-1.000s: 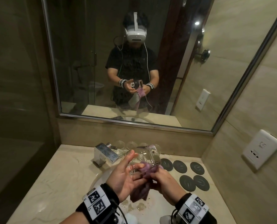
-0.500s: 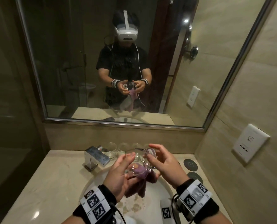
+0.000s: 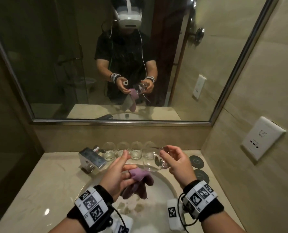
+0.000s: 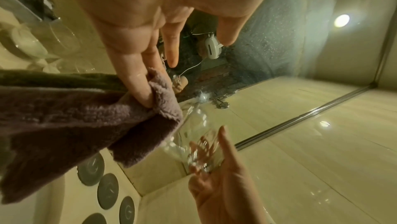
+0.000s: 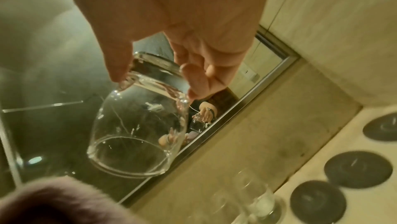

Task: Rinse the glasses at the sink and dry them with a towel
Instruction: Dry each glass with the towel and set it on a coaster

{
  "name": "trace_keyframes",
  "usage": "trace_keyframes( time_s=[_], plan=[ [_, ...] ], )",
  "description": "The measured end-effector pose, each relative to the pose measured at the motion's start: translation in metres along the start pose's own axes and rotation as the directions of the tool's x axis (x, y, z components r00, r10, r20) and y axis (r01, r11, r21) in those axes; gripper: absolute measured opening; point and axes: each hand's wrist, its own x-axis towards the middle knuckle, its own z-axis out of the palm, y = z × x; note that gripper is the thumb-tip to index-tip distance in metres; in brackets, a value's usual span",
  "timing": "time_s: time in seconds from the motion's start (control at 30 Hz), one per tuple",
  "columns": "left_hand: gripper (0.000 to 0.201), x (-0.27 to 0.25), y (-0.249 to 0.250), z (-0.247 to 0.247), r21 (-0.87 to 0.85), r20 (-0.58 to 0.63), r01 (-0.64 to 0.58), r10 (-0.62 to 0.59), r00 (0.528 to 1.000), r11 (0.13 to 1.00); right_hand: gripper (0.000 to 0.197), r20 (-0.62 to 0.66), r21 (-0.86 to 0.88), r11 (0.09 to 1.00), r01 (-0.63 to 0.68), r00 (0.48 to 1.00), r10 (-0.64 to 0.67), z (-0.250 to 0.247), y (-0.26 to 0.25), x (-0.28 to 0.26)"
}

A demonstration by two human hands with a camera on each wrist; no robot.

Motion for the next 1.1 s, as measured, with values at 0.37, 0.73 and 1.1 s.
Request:
trace_keyframes(
  time_s=[0.37,0.73,1.1],
  plan=[
    [0.052,0.023,0.008,0.009,-0.011,-0.164,0.007,-0.008,0.986,1.0,0.066,-0.125,-0.547,0.834,-0.067,0.992,-0.003,-0.052,0.026,0.085],
    [0.063,0.033,0.007,0.002,0.026,-0.277,-0.019,0.025,0.961,0.999,0.071,-0.005,-0.833,0.551,-0.05,0.997,0.082,-0.047,0.081,0.158],
    [0.056,0.046,-0.005,-0.008,0.018,-0.348,-0.057,0.06,0.936,0.998,0.06,0.05,-0.908,0.418,-0.039,0.978,0.201,-0.026,0.133,0.199]
  ],
)
